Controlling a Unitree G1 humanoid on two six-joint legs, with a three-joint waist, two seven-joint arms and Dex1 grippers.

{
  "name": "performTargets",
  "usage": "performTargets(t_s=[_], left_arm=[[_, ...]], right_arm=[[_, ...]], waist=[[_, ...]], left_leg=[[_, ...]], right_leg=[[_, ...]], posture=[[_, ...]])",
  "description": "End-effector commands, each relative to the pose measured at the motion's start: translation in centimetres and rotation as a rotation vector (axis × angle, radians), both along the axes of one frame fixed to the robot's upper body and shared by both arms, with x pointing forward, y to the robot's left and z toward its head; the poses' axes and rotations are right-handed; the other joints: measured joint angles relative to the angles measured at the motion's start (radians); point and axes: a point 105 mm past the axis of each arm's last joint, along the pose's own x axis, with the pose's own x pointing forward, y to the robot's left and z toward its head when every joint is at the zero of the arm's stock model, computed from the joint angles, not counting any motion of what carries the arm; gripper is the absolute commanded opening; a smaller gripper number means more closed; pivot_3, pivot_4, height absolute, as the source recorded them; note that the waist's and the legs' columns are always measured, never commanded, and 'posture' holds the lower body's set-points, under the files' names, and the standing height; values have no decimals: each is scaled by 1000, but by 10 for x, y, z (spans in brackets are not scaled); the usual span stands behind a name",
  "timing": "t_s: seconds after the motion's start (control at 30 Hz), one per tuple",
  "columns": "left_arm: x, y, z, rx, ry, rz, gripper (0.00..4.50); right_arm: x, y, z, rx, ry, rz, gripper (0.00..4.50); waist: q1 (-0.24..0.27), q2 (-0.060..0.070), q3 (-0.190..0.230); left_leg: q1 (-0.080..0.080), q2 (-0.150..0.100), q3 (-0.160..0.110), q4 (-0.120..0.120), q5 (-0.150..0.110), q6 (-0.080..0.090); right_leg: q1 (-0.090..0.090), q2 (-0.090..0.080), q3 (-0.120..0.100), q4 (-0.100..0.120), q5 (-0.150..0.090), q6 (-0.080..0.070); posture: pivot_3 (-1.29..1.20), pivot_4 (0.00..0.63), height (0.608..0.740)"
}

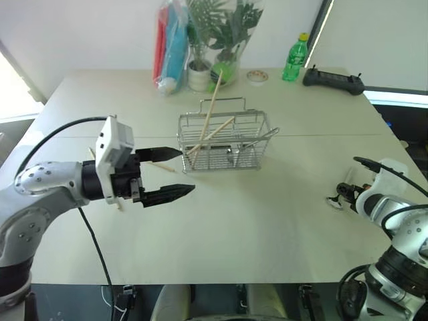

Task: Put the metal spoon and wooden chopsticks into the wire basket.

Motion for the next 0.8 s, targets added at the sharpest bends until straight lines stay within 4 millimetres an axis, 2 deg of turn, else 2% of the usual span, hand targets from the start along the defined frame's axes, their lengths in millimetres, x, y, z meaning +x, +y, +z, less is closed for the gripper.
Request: performTargets(t_s=[0.03,0.53,0.63,0.77,0.8], left_arm=[[-5,-4,7,-5,-37,-35,4500],[-20,-7,-5,84,42,-202,4500],[-17,-9,-7,98,36,-217,4500],[-14,-13,-5,93,18,-232,4500],[-13,-13,-5,92,15,-234,4500]], right_arm=[[-2,1,5,-9,-28,-21,3000],[-1,4,-14,19,38,-41,3000],[1,7,-17,32,35,-31,2212],[1,8,-19,35,41,-34,133],[0,7,-20,38,47,-41,50]], waist=[[-1,0,0],[-2,-1,-1],[-2,-2,-1],[-7,-2,-1],[-9,-2,-1]], left_leg=[[0,0,0,0,0,0],[0,0,0,0,0,0],[0,0,0,0,0,0],[0,0,0,0,0,0],[0,0,-1,0,0,0]], right_leg=[[0,0,0,0,0,0],[0,0,0,-1,0,0],[0,0,0,-1,0,0],[0,0,0,-1,0,0],[0,0,0,0,0,0]], posture=[[0,150,701],[0,150,701],[0,150,701],[0,150,701],[0,150,701]])
